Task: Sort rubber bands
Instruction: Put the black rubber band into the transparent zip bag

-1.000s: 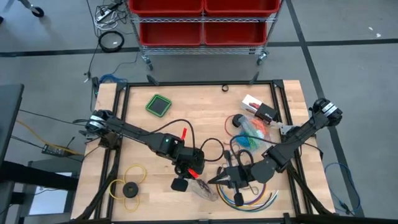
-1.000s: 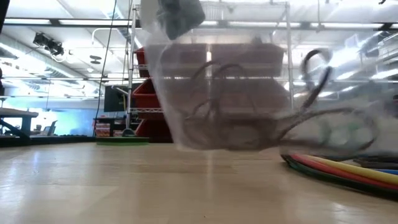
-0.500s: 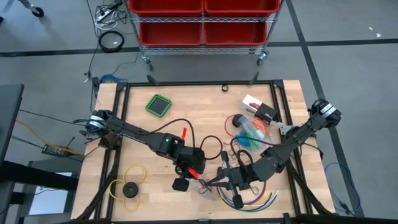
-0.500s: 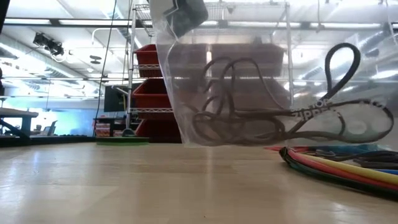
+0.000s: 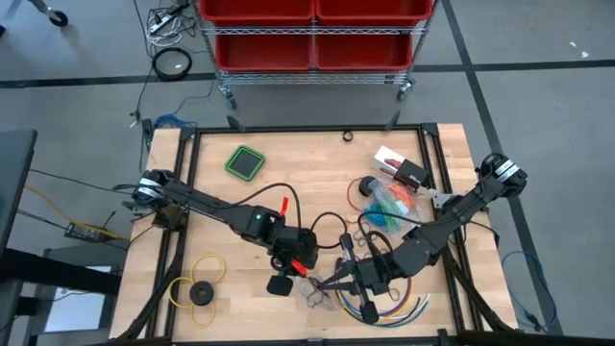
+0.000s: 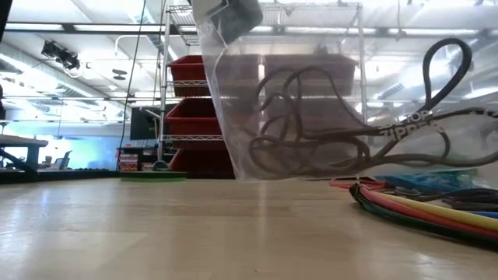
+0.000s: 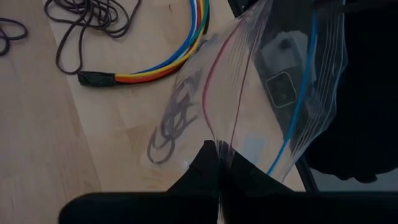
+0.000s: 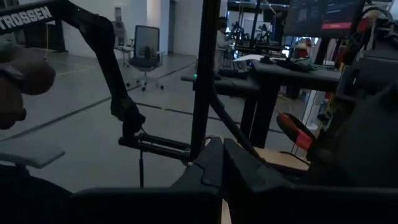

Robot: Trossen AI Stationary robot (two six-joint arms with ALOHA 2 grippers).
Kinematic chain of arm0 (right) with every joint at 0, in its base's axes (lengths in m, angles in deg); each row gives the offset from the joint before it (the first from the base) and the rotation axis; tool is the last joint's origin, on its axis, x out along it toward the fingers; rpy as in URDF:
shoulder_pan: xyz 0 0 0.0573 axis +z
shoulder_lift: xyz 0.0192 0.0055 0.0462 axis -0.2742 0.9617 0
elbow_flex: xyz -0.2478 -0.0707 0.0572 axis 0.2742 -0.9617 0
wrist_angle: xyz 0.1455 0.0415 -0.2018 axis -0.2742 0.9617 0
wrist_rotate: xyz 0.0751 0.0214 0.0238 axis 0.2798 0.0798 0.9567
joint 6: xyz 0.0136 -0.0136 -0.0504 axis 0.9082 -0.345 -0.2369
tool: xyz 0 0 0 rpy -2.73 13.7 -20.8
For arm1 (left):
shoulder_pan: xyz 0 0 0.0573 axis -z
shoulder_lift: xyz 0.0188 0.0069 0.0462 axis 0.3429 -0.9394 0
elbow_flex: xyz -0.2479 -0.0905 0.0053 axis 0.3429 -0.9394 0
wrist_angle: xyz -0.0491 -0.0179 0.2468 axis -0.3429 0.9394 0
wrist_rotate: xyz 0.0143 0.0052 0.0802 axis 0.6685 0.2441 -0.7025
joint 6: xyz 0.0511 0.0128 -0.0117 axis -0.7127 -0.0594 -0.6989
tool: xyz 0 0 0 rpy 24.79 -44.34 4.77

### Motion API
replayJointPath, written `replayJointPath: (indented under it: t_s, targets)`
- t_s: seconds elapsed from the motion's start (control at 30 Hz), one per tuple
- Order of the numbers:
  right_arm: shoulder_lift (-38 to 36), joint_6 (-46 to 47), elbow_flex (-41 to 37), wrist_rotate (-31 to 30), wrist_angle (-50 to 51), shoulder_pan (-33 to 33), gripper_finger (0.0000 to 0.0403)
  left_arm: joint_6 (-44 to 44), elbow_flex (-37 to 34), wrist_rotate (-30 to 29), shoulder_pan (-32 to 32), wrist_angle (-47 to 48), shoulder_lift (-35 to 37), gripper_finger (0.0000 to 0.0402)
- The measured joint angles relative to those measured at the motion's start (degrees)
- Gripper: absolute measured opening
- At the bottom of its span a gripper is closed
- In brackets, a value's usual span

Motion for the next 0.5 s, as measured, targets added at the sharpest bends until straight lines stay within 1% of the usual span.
replayJointPath:
  t_s: [0.27, 0.5]
  targets:
    - [0.0, -0.2, 0.0, 0.2, -0.6, 0.0, 0.0000, 0.0, 0.0, 0.0, 0.0, -0.3, 0.0, 0.0001]
    - [0.1, 4.5, 0.0, -0.1, 5.1, 0.0, 0.0000, 0.0, 0.0, 0.0, 0.0, -0.2, 0.0, 0.0001]
